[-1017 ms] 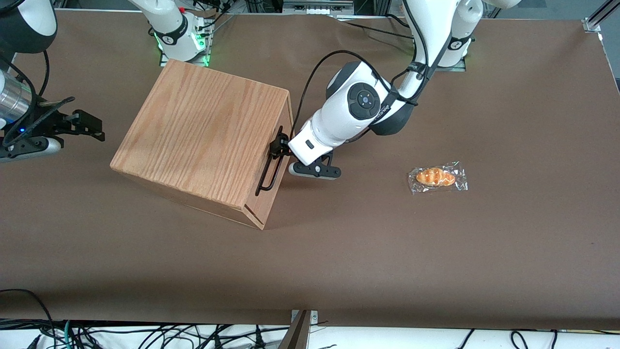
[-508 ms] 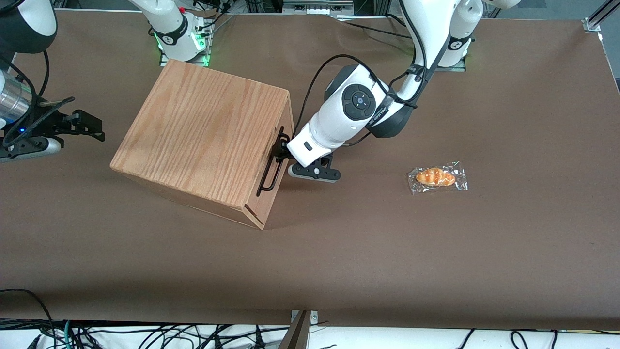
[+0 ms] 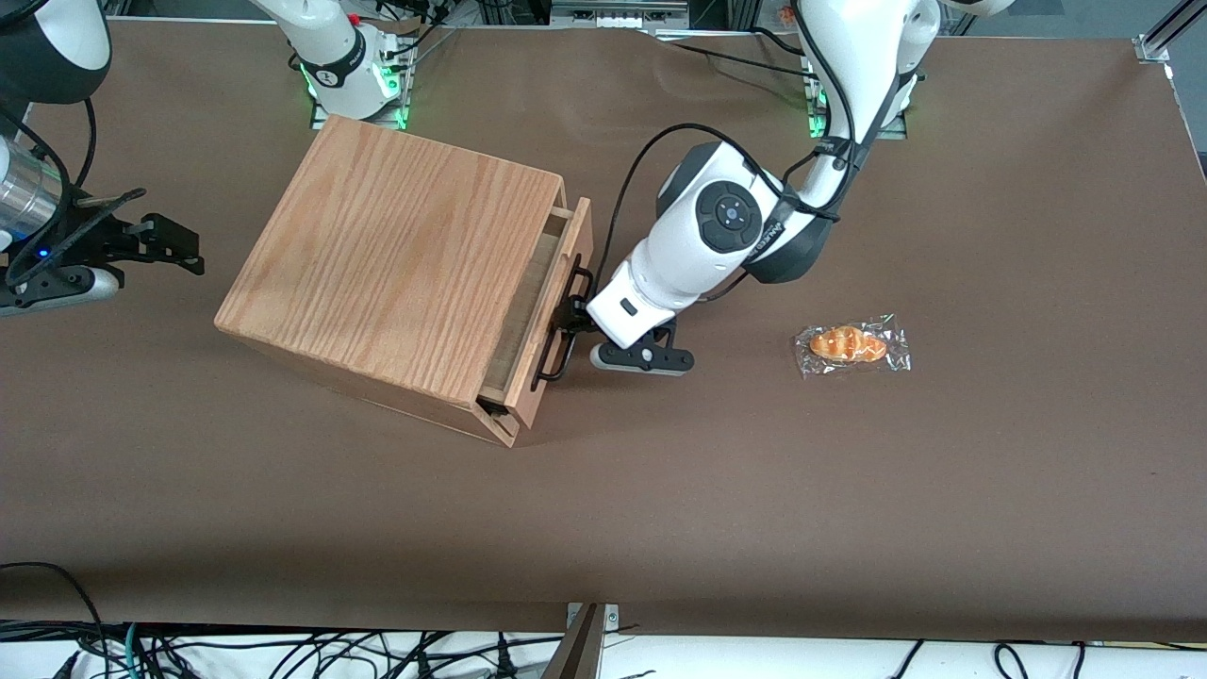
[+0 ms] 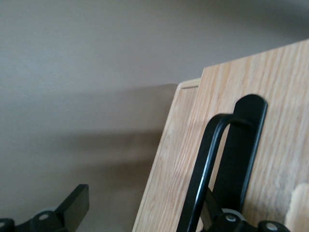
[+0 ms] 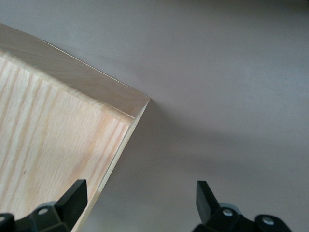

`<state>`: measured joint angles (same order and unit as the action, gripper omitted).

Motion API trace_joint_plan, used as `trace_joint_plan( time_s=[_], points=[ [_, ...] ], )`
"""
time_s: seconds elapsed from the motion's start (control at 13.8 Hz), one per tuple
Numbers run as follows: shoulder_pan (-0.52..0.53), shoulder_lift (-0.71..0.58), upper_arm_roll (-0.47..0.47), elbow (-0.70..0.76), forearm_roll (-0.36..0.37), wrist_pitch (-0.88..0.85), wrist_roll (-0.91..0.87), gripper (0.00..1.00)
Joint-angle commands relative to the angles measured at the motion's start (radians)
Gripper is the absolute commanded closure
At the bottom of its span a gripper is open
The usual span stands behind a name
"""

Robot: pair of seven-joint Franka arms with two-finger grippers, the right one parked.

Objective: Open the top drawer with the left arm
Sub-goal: 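Pull the handle with the left gripper, sliding the drawer out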

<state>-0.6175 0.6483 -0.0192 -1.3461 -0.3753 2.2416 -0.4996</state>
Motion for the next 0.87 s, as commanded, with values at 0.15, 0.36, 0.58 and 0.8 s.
trace_joint_plan(
  time_s=[0.15, 0.36, 0.58, 0.8],
  points=[
    [0.038, 0.007, 0.001, 0.024, 0.03, -0.023, 0.0, 0.0],
    [0.065, 0.005, 0.001, 0.024, 0.03, -0.037, 0.001, 0.0],
    [0.088, 0.004, -0.001, 0.024, 0.03, -0.053, 0.022, 0.0],
    [0.107, 0.004, -0.001, 0.024, 0.029, -0.056, 0.032, 0.0]
  ],
)
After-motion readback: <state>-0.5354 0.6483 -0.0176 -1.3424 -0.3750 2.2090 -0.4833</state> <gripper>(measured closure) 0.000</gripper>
